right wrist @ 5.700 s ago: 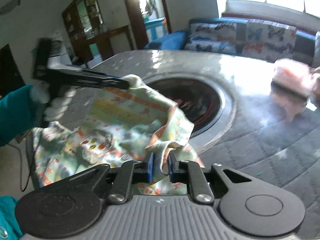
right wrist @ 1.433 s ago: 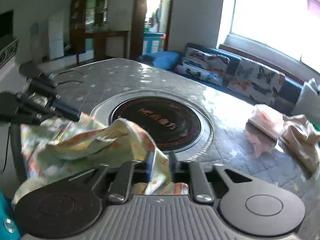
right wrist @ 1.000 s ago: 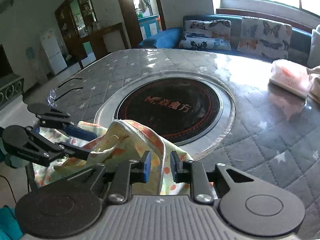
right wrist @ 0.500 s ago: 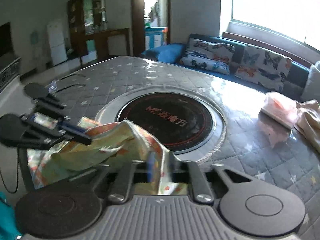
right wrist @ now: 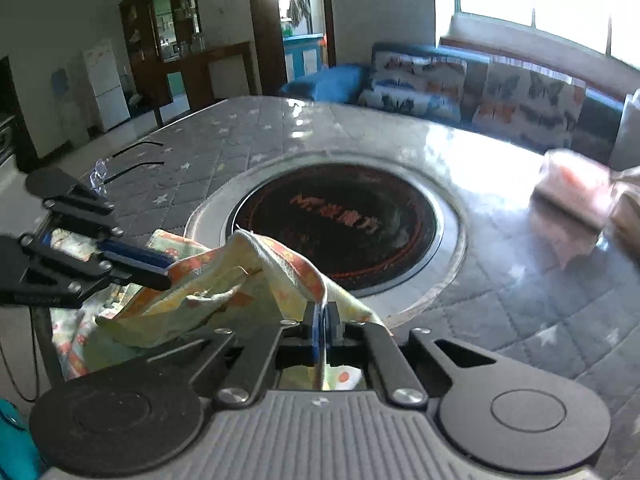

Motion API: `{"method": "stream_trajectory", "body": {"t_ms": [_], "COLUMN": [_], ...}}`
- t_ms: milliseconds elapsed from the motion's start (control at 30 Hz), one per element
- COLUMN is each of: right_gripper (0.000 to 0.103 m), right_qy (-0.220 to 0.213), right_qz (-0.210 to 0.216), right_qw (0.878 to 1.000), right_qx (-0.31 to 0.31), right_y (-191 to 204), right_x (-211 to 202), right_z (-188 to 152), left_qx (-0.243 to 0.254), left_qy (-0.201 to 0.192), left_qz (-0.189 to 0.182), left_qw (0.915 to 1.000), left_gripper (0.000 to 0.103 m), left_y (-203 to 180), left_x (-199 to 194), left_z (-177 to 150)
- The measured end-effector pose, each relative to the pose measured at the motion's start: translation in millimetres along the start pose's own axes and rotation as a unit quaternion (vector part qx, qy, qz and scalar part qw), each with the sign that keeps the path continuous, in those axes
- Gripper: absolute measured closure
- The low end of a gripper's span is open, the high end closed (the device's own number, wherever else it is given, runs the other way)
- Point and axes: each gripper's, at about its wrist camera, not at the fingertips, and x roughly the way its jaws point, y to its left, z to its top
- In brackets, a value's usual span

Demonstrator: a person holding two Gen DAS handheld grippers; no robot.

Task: Fold clothes

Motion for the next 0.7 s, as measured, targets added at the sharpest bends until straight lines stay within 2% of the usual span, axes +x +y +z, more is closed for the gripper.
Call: {"method": "stream_trajectory", "body": {"t_ms": [67, 167, 233, 267, 300, 333, 367, 600, 667, 700], "right_gripper": [0.101, 0.101, 0.097, 0.096, 0.087, 0.079, 0.077, 0.078, 0.087, 0.094], "right_qy": [-0.012, -0.015, -0.017, -0.017, -0.018, -0.017, -0.016, 0.018, 0.024, 0.025], "right_qz": [-0.013, -0.018, -0.019, -0.019, -0.018, -0.013, -0.008, 0.04, 0.058, 0.066], "right_qw": [1.0, 0.999, 0.999, 0.999, 0.999, 1.0, 1.0, 0.998, 0.996, 0.995], "right_qx": [-0.025, -0.045, -0.038, -0.035, -0.028, -0.016, -0.006, 0.053, 0.064, 0.067], "right_y": [6.7, 11.1, 9.5, 8.8, 7.2, 4.2, 1.7, -15.8, -19.1, -20.1], "right_x": [-8.3, -14.5, -13.8, -13.4, -12.3, -9.9, -7.4, 23.6, 27.6, 28.3], "right_z": [-0.4, -0.8, -0.2, 0.1, 1.0, 3.1, 5.0, 13.7, 13.0, 12.4], "left_qx": [-0.016, -0.032, -0.039, -0.041, -0.04, -0.039, -0.037, -0.032, -0.028, -0.025], "left_qy": [0.006, 0.014, 0.016, 0.015, 0.014, 0.013, 0.011, 0.002, 0.001, 0.002], "left_qz": [-0.004, -0.016, -0.025, -0.029, -0.033, -0.033, -0.034, -0.029, -0.026, -0.025], "left_qw": [0.9998, 0.9993, 0.9988, 0.9986, 0.9986, 0.9986, 0.9987, 0.9991, 0.9993, 0.9994], "left_gripper": [0.064, 0.061, 0.064, 0.075, 0.083, 0.084, 0.088, 0.093, 0.094, 0.094], "left_y": [4.7, 9.0, 10.5, 10.7, 10.2, 9.4, 8.6, 8.6, 7.9, 7.5], "left_x": [5.8, 15.0, 18.7, 19.6, 19.6, 18.8, 18.1, 13.4, 13.5, 13.6], "left_z": [0.0, -0.9, -1.1, -1.2, -1.4, -1.6, -1.7, -1.3, -0.9, -0.9]}}
